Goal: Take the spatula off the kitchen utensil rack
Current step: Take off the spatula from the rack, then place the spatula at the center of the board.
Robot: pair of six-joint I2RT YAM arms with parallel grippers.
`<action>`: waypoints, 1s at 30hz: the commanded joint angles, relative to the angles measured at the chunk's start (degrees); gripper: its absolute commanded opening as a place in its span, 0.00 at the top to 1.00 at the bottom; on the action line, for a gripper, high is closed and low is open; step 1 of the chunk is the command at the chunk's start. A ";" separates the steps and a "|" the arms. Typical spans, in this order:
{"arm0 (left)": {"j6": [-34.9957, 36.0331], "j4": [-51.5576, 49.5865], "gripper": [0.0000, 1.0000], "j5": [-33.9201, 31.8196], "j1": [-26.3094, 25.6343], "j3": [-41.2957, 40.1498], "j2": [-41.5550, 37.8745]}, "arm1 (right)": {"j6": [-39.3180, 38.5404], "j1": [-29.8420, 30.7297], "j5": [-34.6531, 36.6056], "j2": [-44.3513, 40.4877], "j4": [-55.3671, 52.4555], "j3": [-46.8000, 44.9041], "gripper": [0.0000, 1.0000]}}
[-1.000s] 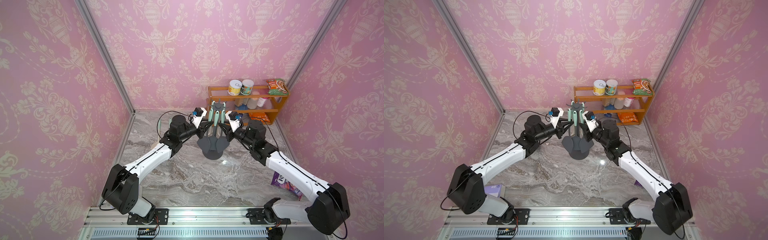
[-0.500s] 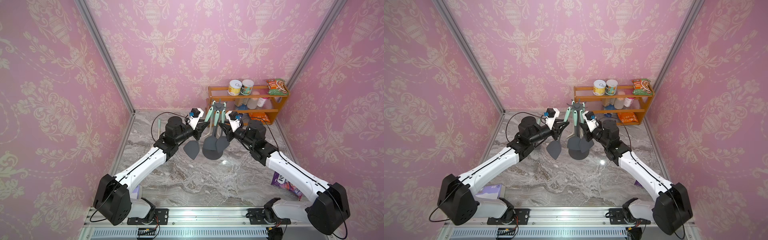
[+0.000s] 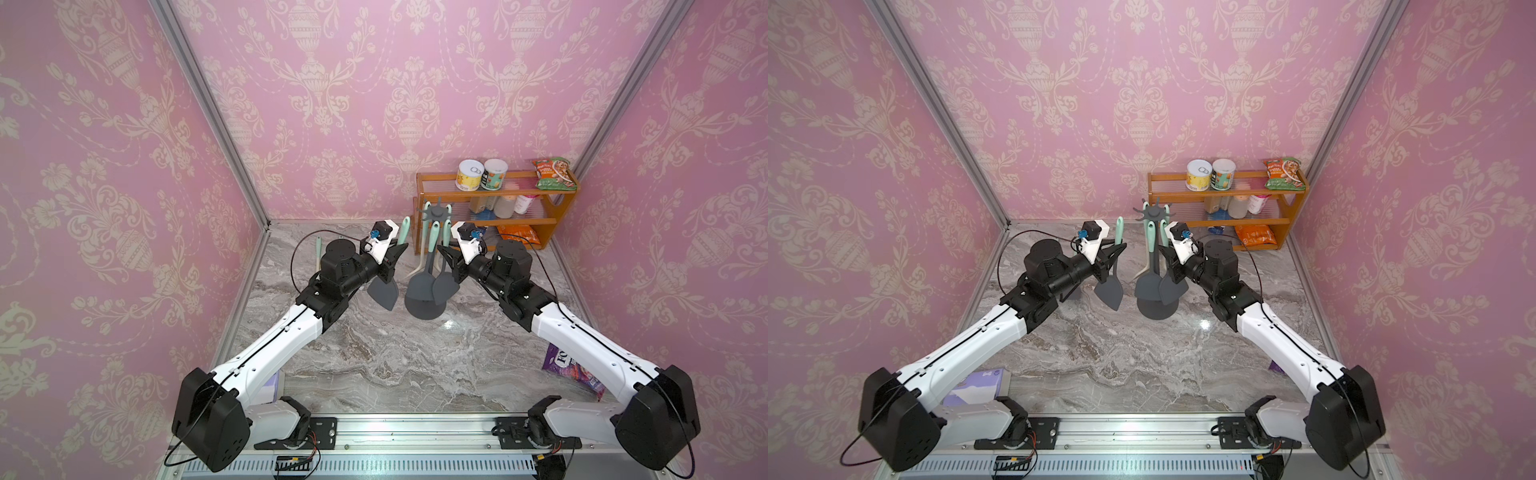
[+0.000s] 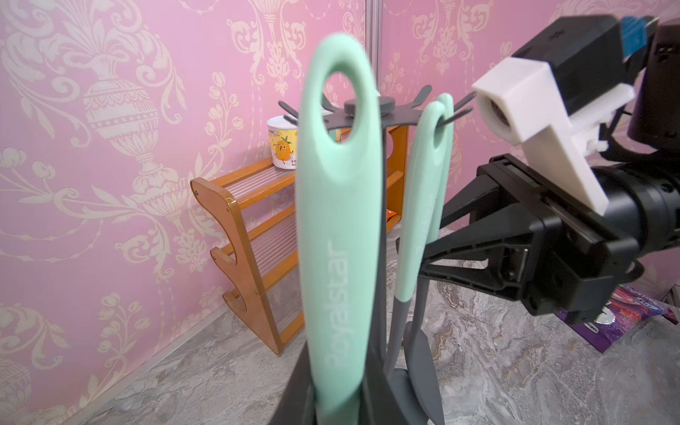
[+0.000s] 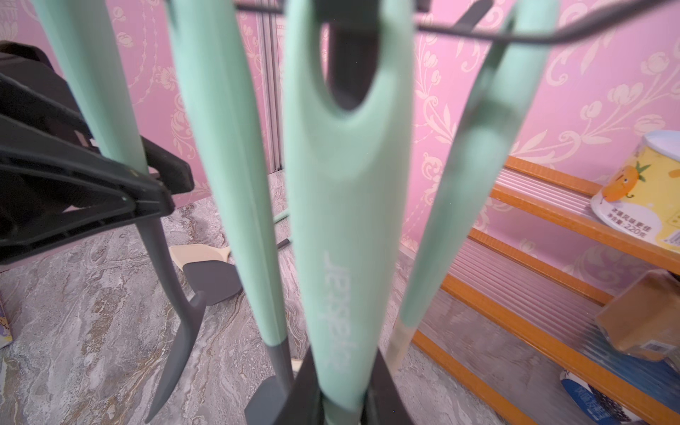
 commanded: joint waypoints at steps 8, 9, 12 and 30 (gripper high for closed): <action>2.71 -2.13 0.90 -7.84 0.24 0.45 -3.35 | 1.14 -0.25 1.13 -1.61 -1.15 -1.43 0.92; 2.00 -3.11 0.90 -9.02 0.77 0.96 -3.13 | 1.14 -0.29 1.13 -1.63 -1.14 -1.54 0.92; -3.66 -5.89 0.90 -10.78 4.08 2.63 -1.40 | 1.31 -0.27 1.04 -1.86 -0.93 -1.67 0.91; -18.47 -30.11 0.90 -7.92 14.42 33.69 30.36 | 0.80 -0.27 1.05 -3.13 -1.54 -2.28 0.88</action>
